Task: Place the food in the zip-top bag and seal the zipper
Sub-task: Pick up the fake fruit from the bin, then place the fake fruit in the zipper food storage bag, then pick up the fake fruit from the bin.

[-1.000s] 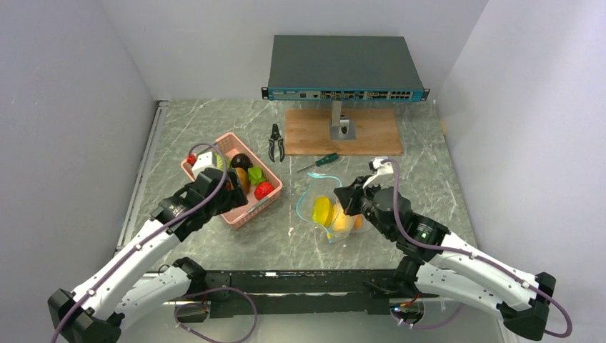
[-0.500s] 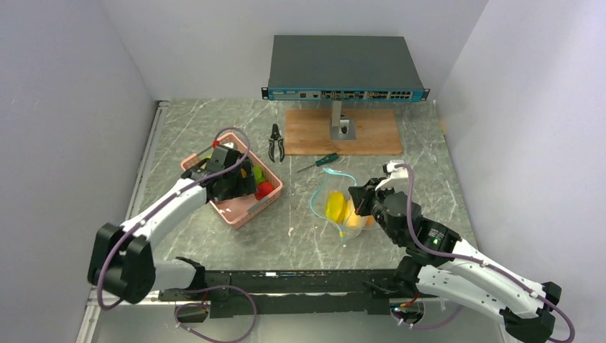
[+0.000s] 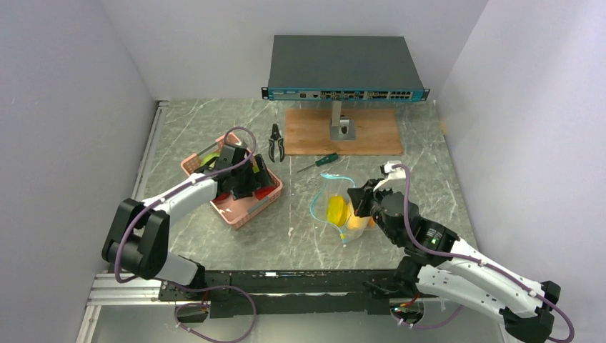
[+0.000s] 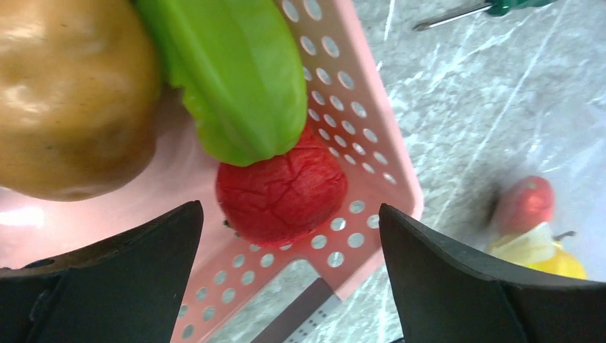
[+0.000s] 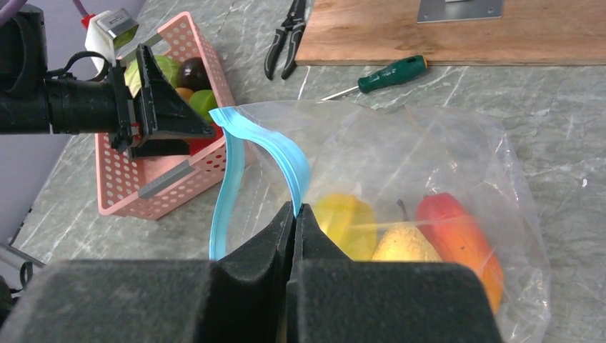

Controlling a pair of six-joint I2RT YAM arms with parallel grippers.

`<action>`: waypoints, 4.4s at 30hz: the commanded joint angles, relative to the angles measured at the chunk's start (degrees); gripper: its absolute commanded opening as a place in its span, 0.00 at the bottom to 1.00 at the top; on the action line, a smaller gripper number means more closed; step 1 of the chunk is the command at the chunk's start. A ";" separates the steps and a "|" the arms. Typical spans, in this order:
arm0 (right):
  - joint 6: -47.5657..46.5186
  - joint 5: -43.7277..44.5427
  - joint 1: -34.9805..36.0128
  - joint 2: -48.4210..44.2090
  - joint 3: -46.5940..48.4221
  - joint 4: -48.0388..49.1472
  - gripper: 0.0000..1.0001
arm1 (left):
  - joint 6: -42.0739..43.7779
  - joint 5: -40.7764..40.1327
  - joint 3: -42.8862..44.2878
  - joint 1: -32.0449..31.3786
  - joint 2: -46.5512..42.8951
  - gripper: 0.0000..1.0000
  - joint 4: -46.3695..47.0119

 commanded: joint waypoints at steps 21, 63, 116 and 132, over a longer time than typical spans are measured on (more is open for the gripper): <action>0.16 -1.14 0.16 1.03 -0.38 3.31 0.00 | -4.95 3.64 -6.44 0.77 1.96 0.54 12.26; 2.17 -6.28 0.19 7.02 -0.91 9.00 0.00 | -10.33 17.50 -18.20 -14.27 -40.39 0.52 26.24; 3.23 -7.77 0.29 6.77 -1.39 9.91 0.00 | 2.74 -10.90 2.67 -26.49 -24.97 0.97 -8.41; 2.88 -7.85 0.24 6.63 -0.31 8.38 0.00 | -0.87 -5.18 -5.54 -3.89 -26.64 1.00 -12.11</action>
